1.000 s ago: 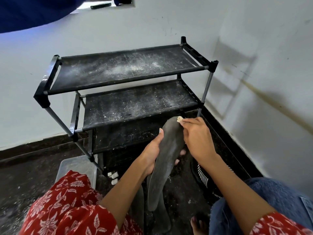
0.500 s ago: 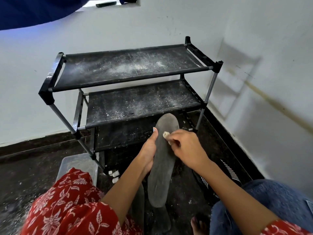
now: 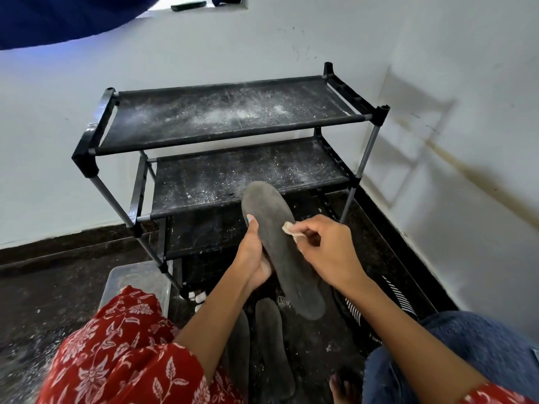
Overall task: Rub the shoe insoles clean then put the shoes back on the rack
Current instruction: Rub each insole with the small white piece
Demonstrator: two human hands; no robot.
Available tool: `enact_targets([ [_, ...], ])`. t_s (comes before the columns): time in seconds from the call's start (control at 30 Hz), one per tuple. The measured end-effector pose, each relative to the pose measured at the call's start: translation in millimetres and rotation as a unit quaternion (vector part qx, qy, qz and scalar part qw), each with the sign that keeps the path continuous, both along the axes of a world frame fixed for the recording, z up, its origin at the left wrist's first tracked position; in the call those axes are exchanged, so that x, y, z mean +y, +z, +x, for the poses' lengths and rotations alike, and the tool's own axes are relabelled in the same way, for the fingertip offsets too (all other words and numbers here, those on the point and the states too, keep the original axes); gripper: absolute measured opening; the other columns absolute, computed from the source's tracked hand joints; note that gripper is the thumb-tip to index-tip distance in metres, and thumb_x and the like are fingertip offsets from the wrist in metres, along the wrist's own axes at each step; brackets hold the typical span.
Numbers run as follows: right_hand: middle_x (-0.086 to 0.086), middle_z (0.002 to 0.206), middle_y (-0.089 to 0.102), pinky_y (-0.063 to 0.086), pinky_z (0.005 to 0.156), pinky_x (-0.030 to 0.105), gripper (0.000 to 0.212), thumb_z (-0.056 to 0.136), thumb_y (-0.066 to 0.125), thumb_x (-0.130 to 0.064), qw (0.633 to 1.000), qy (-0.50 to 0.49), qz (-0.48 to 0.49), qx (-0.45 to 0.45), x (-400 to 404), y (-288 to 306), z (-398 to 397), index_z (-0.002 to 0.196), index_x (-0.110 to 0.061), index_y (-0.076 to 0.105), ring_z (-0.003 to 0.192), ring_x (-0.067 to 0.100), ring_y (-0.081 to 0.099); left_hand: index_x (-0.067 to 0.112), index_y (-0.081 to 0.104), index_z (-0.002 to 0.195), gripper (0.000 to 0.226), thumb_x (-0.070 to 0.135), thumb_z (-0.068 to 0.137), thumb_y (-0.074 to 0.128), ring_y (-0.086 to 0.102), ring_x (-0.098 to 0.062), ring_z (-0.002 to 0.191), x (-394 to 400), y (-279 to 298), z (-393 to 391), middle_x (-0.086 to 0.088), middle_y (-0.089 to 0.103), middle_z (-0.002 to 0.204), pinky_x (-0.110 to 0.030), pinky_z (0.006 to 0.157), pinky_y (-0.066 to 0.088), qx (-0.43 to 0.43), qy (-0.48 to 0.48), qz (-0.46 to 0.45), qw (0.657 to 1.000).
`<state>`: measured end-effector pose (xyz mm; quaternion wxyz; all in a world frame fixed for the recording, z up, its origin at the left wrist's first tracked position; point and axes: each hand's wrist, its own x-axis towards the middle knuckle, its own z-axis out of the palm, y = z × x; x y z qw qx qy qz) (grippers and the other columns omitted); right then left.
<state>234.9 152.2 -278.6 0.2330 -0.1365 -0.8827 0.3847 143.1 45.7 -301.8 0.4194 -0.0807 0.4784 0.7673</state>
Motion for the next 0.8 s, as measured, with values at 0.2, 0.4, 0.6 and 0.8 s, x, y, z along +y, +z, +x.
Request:
enact_targets([
  [0.2, 0.002, 0.101, 0.067, 0.043, 0.089, 0.019, 0.021, 0.081, 0.064, -0.002, 0.991, 0.052, 0.11, -0.053, -6.0, -7.5, 1.9, 0.098, -0.01, 0.073, 0.096, 0.015, 0.062, 0.001, 0.059, 0.114, 0.067, 0.057, 0.096, 0.028, 0.07, -0.022, 0.089, -1.4, 1.6, 0.8, -0.015, 0.071, 0.102, -0.034, 0.075, 0.054, -0.009, -0.018, 0.016, 1.0],
  [0.4, 0.001, 0.1, 0.066, 0.035, 0.084, 0.006, 0.021, 0.082, 0.063, -0.002, 0.993, -0.011, 0.118, -0.031, -4.2, -5.1, 1.5, 0.1, -0.008, 0.072, 0.091, 0.013, 0.063, 0.003, 0.062, 0.112, 0.037, 0.032, 0.099, 0.043, 0.066, -0.021, 0.091, 4.5, 2.9, 10.5, -0.012, 0.069, 0.102, -0.034, 0.083, 0.053, 0.017, -0.055, -0.004, 0.998],
  [0.6, 0.002, 0.09, 0.066, 0.045, 0.076, 0.015, 0.017, 0.073, 0.068, -0.003, 0.989, 0.093, 0.055, -0.1, -8.0, -1.7, 3.0, 0.086, -0.009, 0.076, 0.081, 0.013, 0.061, -0.001, 0.052, 0.127, 0.048, 0.034, 0.102, 0.031, 0.066, -0.02, 0.103, 2.4, 2.6, 2.0, -0.01, 0.067, 0.116, -0.032, 0.084, 0.054, 0.029, -0.037, 0.027, 0.999],
  [0.8, -0.001, 0.086, 0.071, 0.043, 0.072, 0.009, 0.013, 0.072, 0.069, -0.005, 0.97, 0.158, 0.02, -0.182, -11.5, -0.4, 5.9, 0.081, -0.01, 0.076, 0.077, 0.004, 0.057, 0.006, 0.046, 0.128, 0.045, 0.037, 0.102, 0.027, 0.067, -0.038, 0.096, 1.4, -1.6, -1.7, -0.009, 0.066, 0.121, -0.044, 0.077, 0.058, 0.014, -0.019, 0.075, 0.997],
])
